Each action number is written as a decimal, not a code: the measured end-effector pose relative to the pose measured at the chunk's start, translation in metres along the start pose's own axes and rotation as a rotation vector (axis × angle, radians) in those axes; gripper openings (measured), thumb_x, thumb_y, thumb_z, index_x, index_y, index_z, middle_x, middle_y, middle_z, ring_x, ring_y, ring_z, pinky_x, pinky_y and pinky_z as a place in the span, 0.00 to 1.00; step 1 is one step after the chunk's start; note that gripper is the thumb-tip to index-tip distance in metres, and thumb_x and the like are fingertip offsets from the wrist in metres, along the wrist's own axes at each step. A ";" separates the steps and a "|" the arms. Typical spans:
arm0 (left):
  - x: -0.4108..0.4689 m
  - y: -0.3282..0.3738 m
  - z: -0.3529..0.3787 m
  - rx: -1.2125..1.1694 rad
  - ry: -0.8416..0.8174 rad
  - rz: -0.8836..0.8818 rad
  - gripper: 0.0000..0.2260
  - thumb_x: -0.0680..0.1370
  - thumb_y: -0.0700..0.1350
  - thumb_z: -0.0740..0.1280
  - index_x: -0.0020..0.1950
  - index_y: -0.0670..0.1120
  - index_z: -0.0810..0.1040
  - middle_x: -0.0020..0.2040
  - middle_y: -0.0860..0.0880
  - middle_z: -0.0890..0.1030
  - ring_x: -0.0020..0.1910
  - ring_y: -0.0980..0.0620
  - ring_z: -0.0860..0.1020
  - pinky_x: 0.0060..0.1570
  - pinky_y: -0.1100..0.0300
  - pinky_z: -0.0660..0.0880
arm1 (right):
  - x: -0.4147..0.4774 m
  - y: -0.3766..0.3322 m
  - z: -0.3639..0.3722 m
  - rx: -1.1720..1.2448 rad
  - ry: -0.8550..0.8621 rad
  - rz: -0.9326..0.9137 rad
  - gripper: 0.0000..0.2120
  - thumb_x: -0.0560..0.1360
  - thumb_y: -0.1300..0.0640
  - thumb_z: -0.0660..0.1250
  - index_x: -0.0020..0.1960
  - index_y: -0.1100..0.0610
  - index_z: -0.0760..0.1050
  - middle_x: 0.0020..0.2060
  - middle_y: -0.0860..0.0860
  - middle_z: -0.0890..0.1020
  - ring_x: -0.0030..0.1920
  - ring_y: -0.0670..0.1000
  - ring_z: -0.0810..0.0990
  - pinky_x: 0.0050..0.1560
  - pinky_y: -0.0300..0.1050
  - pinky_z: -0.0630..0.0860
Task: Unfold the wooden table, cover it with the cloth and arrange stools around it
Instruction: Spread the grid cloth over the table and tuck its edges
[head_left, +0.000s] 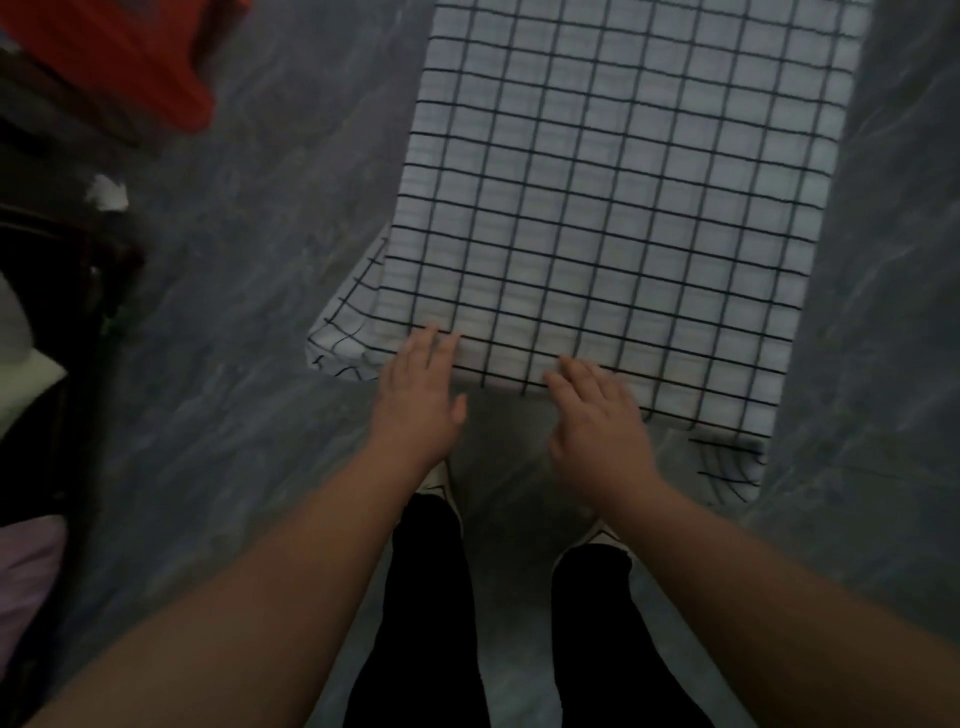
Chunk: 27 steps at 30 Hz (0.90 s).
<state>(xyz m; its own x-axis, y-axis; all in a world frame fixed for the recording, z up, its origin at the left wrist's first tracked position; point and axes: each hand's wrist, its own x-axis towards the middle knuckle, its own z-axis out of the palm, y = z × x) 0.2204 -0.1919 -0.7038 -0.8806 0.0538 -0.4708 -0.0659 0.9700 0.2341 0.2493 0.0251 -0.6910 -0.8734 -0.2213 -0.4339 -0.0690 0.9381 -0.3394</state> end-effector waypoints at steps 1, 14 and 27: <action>0.002 -0.009 -0.006 -0.037 0.027 0.019 0.30 0.78 0.50 0.65 0.78 0.49 0.59 0.79 0.46 0.58 0.79 0.46 0.54 0.77 0.47 0.53 | 0.004 -0.009 -0.001 -0.022 0.004 0.042 0.28 0.71 0.54 0.63 0.71 0.54 0.70 0.73 0.54 0.69 0.74 0.58 0.65 0.73 0.59 0.61; 0.057 -0.183 -0.054 -0.868 -0.030 -0.592 0.29 0.75 0.50 0.73 0.73 0.46 0.68 0.71 0.46 0.70 0.68 0.47 0.71 0.65 0.56 0.69 | 0.092 -0.152 -0.004 0.107 0.012 -0.010 0.24 0.74 0.59 0.63 0.70 0.56 0.70 0.70 0.52 0.71 0.70 0.54 0.65 0.72 0.54 0.65; 0.035 -0.249 0.014 -1.217 -0.053 -0.662 0.04 0.80 0.44 0.67 0.46 0.48 0.80 0.40 0.50 0.80 0.38 0.54 0.76 0.38 0.63 0.73 | 0.102 -0.157 0.018 -0.040 0.006 -0.005 0.26 0.74 0.56 0.65 0.72 0.53 0.67 0.71 0.50 0.66 0.71 0.56 0.64 0.69 0.56 0.61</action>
<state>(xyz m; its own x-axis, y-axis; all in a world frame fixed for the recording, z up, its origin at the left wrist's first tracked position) 0.2125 -0.4285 -0.7909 -0.5080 -0.2952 -0.8092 -0.8476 0.0044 0.5306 0.1797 -0.1497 -0.6974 -0.8759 -0.2248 -0.4270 -0.0929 0.9469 -0.3079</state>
